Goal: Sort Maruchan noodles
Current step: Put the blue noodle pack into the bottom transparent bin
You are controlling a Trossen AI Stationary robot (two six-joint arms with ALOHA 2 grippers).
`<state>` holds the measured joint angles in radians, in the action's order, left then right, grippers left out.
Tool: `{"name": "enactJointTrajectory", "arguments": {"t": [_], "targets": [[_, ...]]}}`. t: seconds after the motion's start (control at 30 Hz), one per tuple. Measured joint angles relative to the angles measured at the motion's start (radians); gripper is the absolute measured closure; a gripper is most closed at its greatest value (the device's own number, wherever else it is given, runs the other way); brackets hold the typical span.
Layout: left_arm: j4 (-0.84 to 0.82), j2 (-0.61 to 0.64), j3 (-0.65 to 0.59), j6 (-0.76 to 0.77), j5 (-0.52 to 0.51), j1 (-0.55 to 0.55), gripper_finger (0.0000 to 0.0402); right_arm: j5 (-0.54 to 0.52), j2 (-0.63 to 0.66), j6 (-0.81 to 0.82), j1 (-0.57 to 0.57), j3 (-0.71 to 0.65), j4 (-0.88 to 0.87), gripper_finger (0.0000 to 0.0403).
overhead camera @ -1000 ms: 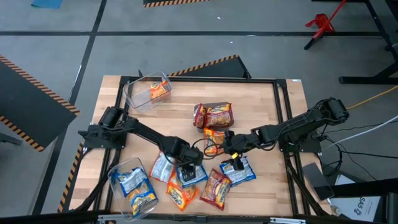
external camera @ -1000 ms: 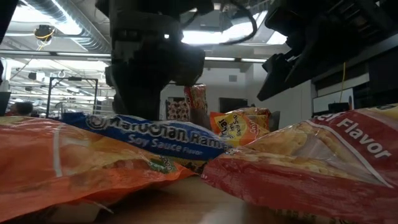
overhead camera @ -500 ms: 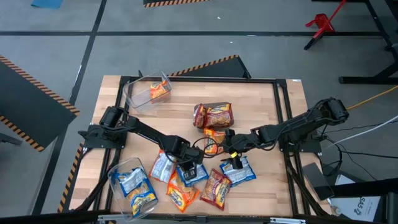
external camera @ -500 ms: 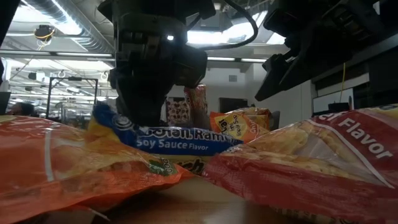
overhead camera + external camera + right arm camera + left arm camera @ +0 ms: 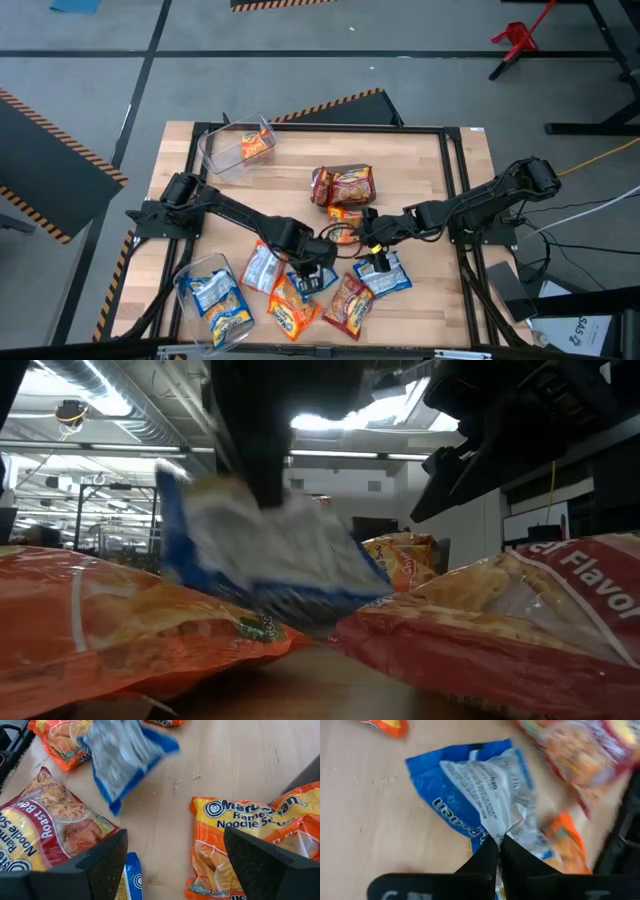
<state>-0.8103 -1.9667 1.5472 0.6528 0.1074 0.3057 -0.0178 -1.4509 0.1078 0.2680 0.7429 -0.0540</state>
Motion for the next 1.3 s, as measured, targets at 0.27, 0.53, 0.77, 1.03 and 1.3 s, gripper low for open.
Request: {"name": "enactJointTrajectory", "arguments": {"t": [0.27,0.53,0.77,1.03,1.3], "targets": [[-0.422,0.000,0.264,0.060,-0.023,0.099,0.0400,0.000,0.000,0.000,0.000,0.000,0.001,0.0091],[-0.759,0.003,0.539,0.252,-0.021,0.234,0.0401,-0.001,0.000,0.003,0.000,0.000,0.001,0.0091],[-0.761,0.020,0.562,0.450,-0.014,0.382,0.0401,-0.002,0.000,0.044,0.000,-0.001,0.005,0.0091],[-0.761,0.023,0.561,0.700,-0.045,0.542,0.0401,-0.009,0.000,0.044,0.001,-0.001,0.008,0.0091],[-0.760,0.068,0.489,0.885,-0.086,0.633,0.0401,-0.019,0.000,0.048,0.000,-0.001,0.013,0.0091]]}}
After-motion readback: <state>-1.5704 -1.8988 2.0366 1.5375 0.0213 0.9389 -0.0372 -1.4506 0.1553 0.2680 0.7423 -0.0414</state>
